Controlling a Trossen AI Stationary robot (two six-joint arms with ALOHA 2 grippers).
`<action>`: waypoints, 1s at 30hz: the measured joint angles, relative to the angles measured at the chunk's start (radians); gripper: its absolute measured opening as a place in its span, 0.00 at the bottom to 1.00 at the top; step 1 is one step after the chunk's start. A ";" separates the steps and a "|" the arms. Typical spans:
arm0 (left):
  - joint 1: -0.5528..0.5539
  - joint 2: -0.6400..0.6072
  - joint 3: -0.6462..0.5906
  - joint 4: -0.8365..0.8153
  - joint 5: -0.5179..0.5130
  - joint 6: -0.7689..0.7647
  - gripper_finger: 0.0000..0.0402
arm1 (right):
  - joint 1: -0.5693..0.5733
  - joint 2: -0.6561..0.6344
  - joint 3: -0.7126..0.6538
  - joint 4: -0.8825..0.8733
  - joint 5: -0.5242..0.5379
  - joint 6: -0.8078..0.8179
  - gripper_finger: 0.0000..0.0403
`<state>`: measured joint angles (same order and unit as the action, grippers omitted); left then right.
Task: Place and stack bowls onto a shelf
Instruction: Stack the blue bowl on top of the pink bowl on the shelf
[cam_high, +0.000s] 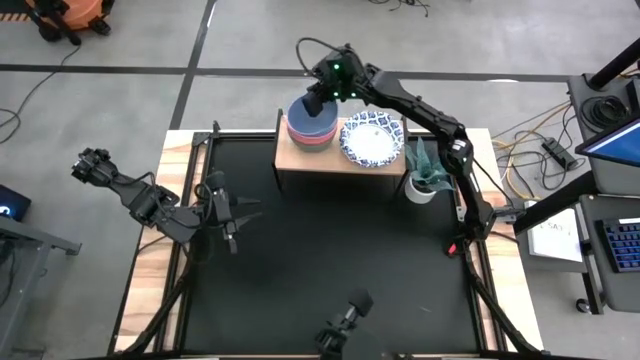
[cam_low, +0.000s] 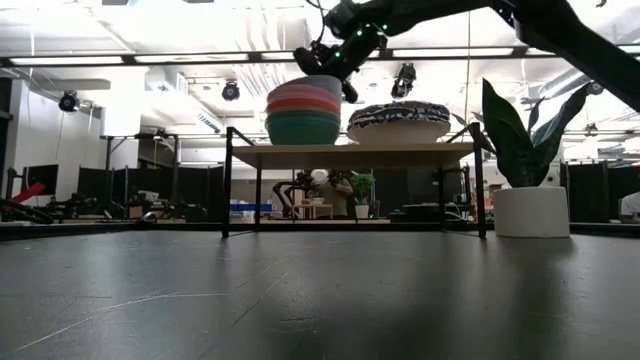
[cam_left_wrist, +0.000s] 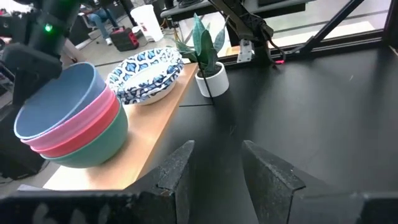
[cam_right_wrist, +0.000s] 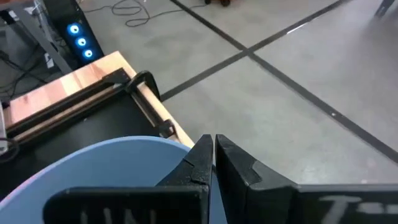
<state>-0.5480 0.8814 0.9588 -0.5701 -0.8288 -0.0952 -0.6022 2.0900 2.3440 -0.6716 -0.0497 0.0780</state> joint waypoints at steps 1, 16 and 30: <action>0.000 0.000 0.000 -0.001 0.000 0.000 0.29 | 0.000 0.005 0.000 0.000 -0.002 0.000 0.02; 0.000 0.000 0.000 -0.021 0.000 -0.027 0.29 | 0.016 0.032 -0.005 0.174 -0.010 0.060 0.02; 0.000 0.000 -0.056 -0.013 -0.002 -0.112 0.29 | 0.112 0.019 -0.045 0.394 -0.108 -0.019 0.02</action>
<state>-0.5480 0.8814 0.9023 -0.5832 -0.8305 -0.2070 -0.4904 2.1088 2.2994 -0.2776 -0.1577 0.0588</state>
